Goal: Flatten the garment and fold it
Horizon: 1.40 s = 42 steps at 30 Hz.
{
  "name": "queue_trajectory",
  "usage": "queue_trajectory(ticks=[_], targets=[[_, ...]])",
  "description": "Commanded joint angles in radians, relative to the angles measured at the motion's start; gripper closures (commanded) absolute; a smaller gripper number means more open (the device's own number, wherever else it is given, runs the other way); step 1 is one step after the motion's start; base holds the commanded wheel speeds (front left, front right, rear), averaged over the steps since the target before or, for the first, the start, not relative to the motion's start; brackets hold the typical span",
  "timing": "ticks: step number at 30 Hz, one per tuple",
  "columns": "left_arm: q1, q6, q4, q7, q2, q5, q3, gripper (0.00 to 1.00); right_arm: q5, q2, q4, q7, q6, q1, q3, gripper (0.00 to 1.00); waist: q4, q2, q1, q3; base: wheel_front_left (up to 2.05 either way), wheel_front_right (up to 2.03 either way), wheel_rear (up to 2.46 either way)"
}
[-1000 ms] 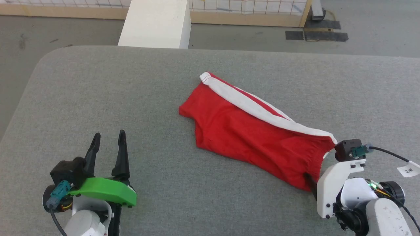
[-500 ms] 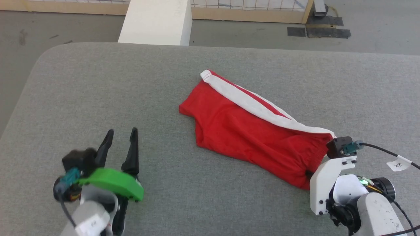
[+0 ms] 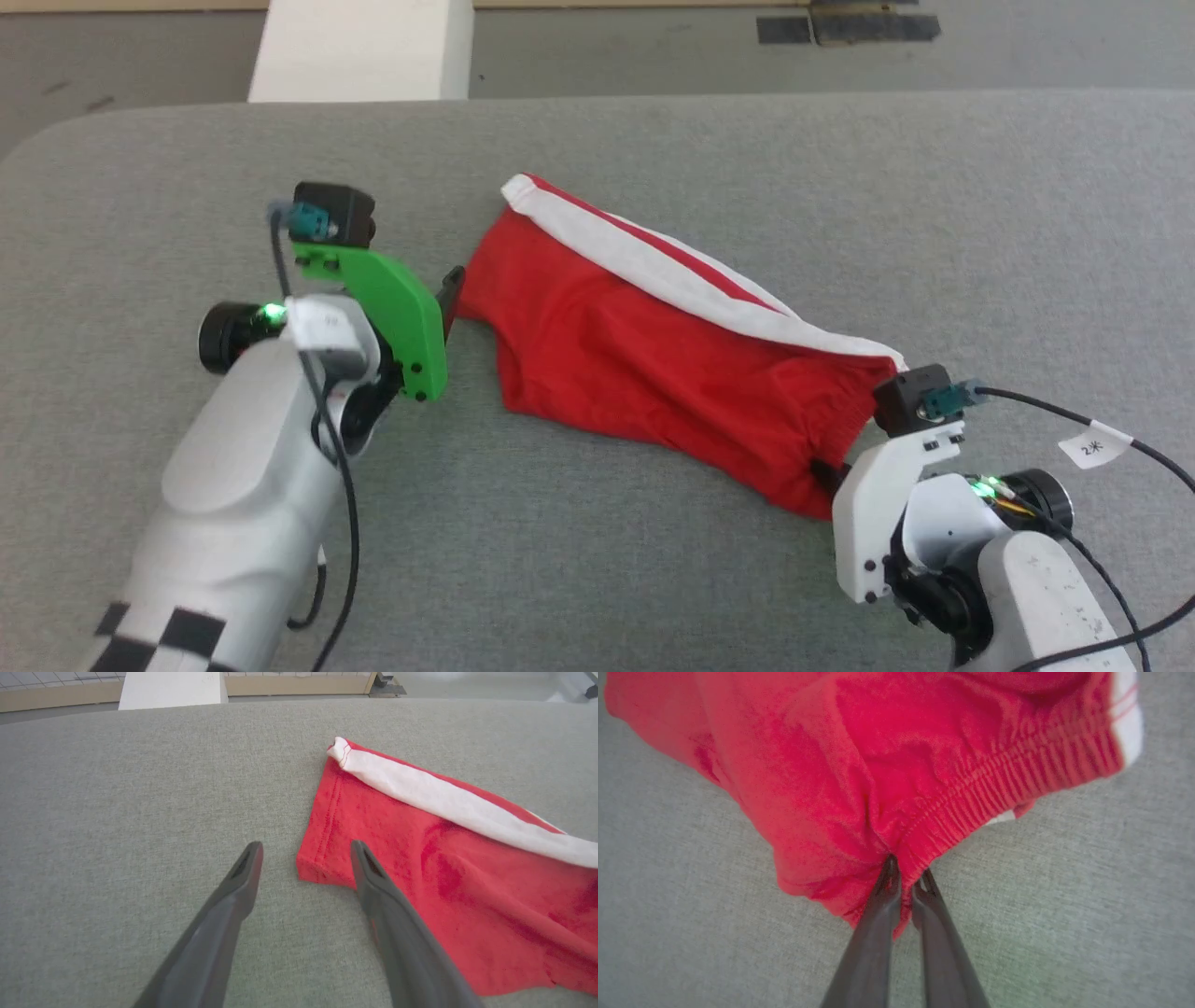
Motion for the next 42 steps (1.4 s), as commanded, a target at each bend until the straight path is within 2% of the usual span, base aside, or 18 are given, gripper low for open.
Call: queue_trajectory(ticks=[1,5,13,14,15,16,20,24,30,35,42], targets=[[-0.037,-0.009,0.033,0.035,0.0,0.004,-0.011,0.0,0.006,0.003,-0.003,0.004,-0.001,-0.022,0.014,1.0,-0.042,-0.0001,0.0,0.048,0.0,0.0,0.0],[-0.102,-0.027,0.111,0.123,-0.004,0.008,-0.042,0.0,0.005,0.003,-0.014,-0.002,-0.001,-0.04,0.031,1.0,-0.064,-0.0001,0.0,0.086,0.0,0.0,0.0],[-0.133,-0.069,0.178,0.177,-0.029,-0.015,-0.074,0.0,0.003,0.003,-0.002,-0.022,-0.001,-0.059,0.03,1.0,-0.08,-0.0001,0.0,0.125,0.0,0.0,0.0],[-0.132,-0.077,0.183,0.185,-0.033,-0.018,-0.083,0.44,0.003,0.003,-0.001,-0.024,-0.001,-0.061,0.028,1.0,-0.08,-0.0001,0.0,0.128,0.0,0.0,0.0],[-0.131,-0.084,0.185,0.186,-0.036,-0.022,-0.089,0.79,0.003,0.003,0.001,-0.026,-0.001,-0.063,0.027,1.0,-0.08,-0.0001,0.0,0.13,0.0,0.0,0.0],[-0.129,-0.089,0.187,0.189,-0.039,-0.027,-0.094,1.0,0.003,0.003,0.003,-0.027,-0.001,-0.064,0.026,1.0,-0.08,-0.0001,0.0,0.132,0.0,0.0,0.0],[-0.123,-0.106,0.185,0.184,-0.047,-0.052,-0.109,1.0,0.003,0.003,0.008,-0.033,-0.001,-0.069,0.02,1.0,-0.075,-0.0001,0.0,0.136,0.0,0.0,0.0],[-0.118,-0.114,0.173,0.127,-0.052,-0.087,-0.096,1.0,0.006,0.003,0.018,-0.042,-0.001,-0.069,0.012,1.0,-0.063,-0.0001,0.0,0.126,0.0,0.0,0.0],[-0.081,-0.118,0.126,0.007,-0.061,-0.183,-0.021,1.0,0.033,0.003,0.031,-0.054,-0.001,-0.049,-0.013,1.0,-0.038,-0.0001,0.0,0.066,0.0,0.0,0.0],[0.015,-0.119,0.038,-0.07,-0.044,-0.253,0.037,1.0,0.047,0.003,0.015,-0.035,-0.001,-0.016,-0.036,1.0,-0.017,-0.0001,0.0,-0.007,0.0,0.0,0.0],[0.233,-0.065,-0.139,-0.071,-0.02,-0.309,0.067,1.0,0.046,-0.001,-0.048,0.038,-0.001,0.058,-0.074,1.0,0.031,-0.0001,0.0,-0.1,0.0,0.0,0.0]])
